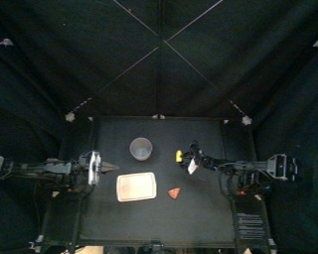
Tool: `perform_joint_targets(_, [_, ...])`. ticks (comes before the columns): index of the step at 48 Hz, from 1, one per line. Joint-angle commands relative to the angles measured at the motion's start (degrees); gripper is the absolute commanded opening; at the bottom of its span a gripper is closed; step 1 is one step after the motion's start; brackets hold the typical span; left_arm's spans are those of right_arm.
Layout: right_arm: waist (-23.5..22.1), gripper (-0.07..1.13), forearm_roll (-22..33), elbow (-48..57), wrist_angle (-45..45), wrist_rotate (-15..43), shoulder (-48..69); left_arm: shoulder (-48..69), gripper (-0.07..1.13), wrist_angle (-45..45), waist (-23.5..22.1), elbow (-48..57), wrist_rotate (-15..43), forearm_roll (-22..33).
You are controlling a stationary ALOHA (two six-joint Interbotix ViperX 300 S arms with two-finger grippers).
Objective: Pick the corn then place it on the pink plate
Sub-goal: Pick the corn
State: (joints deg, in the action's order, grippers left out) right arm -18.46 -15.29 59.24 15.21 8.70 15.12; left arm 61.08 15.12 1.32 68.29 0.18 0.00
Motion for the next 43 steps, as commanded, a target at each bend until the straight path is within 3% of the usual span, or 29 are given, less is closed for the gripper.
perform_joint_targets(1, [-2.1,0.98,-1.7,-2.2,1.0,0.1,-3.3,-0.1,-0.03,0.2,0.2,-1.1,0.0,0.0])
perform_joint_targets(26, [-8.1,1.01,-3.0,-4.6,-4.4,0.0,-11.3,-0.1,-0.03,0.1,-0.4,-1.1,-0.2,0.1])
perform_joint_targets(43, [-6.7,1.01,-4.1,-4.9,-5.2,0.1,-11.0,-0.1,-0.03,0.1,-0.4,-1.2,0.0,0.0])
